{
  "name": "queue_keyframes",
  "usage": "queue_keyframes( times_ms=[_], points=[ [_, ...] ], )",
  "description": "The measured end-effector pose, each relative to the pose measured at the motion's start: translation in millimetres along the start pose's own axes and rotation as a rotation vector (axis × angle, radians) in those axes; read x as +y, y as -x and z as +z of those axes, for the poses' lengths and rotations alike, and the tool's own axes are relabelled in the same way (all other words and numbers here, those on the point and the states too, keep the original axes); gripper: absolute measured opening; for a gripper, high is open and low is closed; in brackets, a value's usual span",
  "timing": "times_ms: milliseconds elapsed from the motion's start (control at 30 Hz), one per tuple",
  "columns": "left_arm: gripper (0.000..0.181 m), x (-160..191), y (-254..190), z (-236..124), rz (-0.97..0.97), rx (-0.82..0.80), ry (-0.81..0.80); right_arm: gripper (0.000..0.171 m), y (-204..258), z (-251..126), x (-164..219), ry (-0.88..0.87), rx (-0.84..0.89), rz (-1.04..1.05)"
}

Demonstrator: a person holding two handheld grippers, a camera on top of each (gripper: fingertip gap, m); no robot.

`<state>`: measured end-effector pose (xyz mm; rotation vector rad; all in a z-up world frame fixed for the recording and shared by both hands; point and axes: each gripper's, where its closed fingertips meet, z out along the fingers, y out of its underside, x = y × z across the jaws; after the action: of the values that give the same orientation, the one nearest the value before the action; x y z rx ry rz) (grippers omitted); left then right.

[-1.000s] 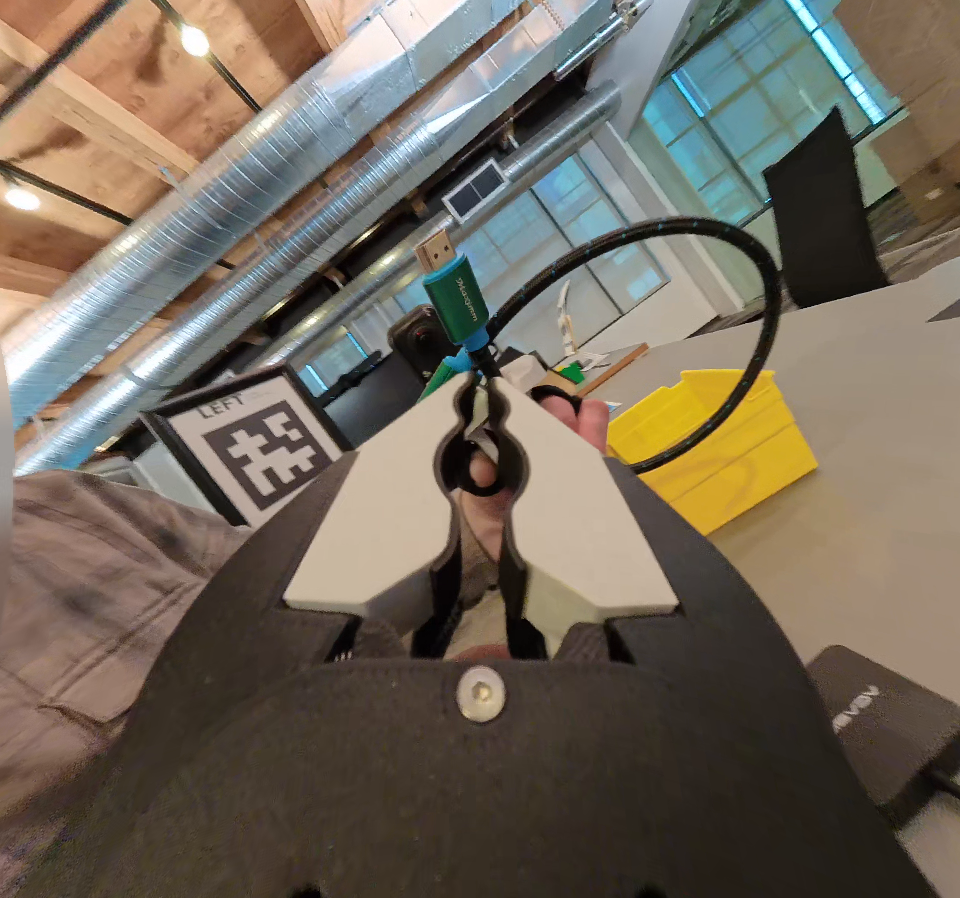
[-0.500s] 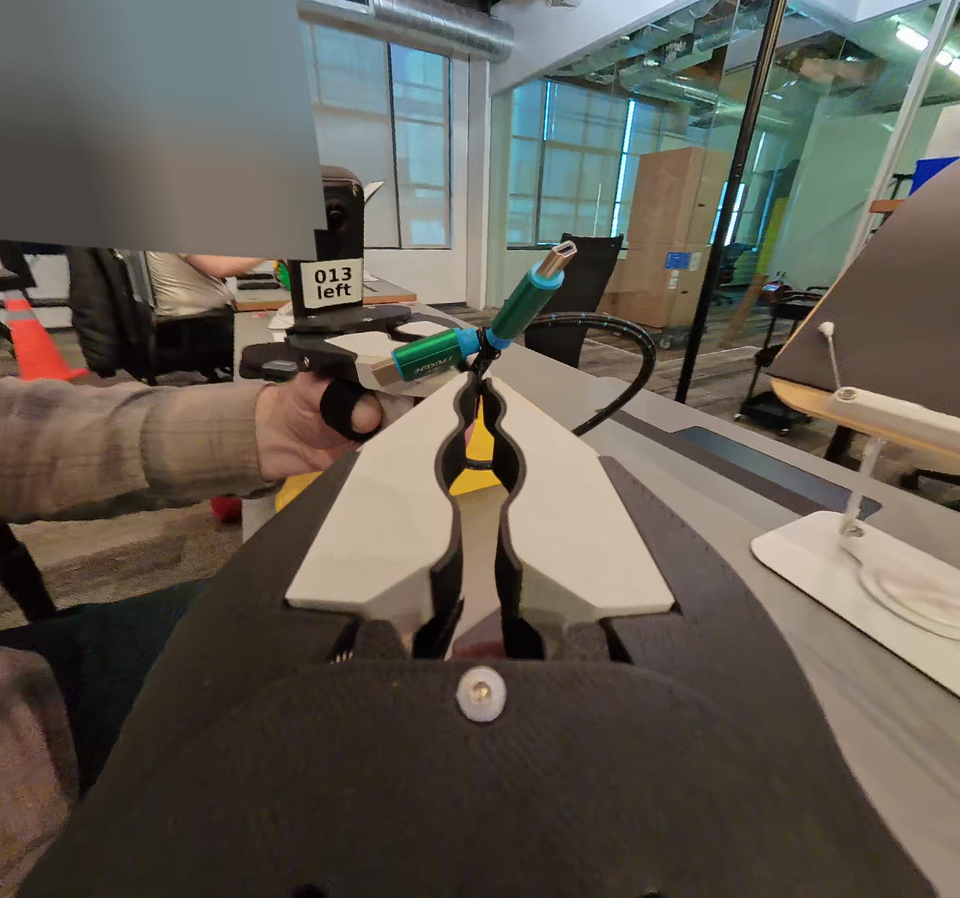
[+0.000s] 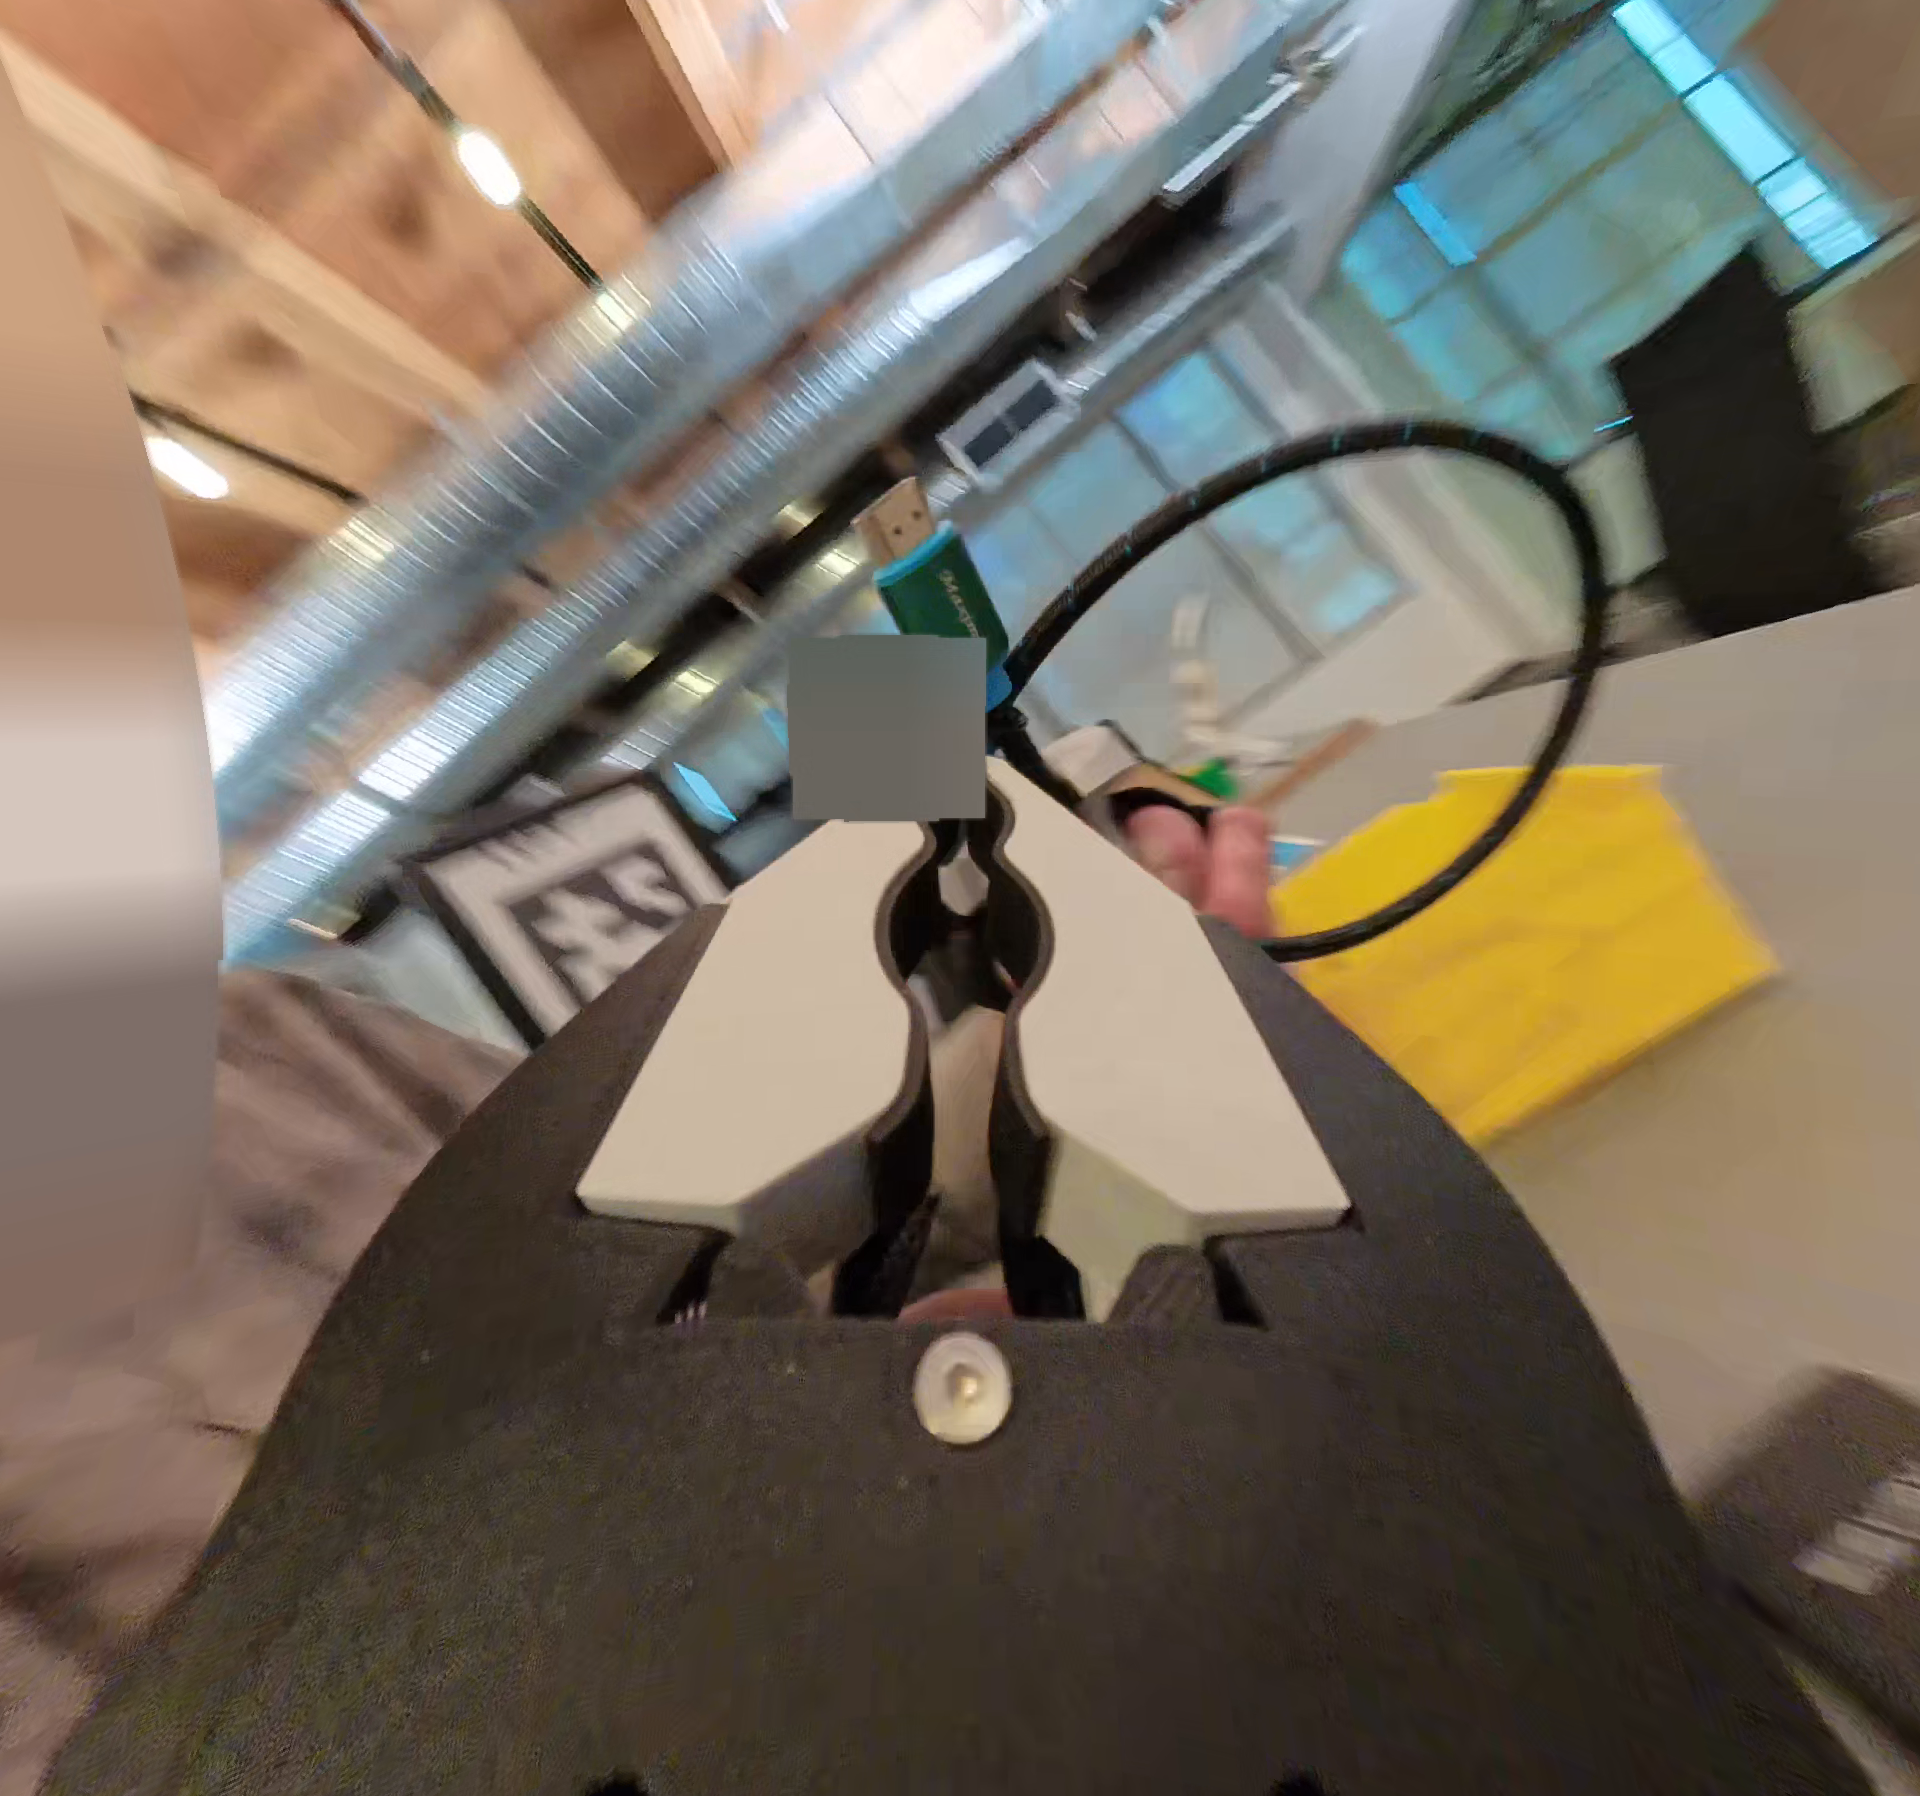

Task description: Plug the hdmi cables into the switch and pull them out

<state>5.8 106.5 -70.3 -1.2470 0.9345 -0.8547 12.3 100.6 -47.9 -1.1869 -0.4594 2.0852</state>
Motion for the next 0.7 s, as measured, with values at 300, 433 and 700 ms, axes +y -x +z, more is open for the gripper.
queue_keyframes(
  times_ms=[300,433,700],
  points=[
    [0.005,-9,6,-6,-0.048,-0.006,-0.041,0.015,3,6,3,0.014,0.082,-0.206],
    [0.005,-4,9,-5,-0.074,-0.011,-0.014,0.019,-1,2,4,0.215,0.319,-0.856],
    [0.005,5,5,2,-0.093,-0.007,0.037,0.017,-10,0,11,0.504,0.566,-1.743]
  ],
)
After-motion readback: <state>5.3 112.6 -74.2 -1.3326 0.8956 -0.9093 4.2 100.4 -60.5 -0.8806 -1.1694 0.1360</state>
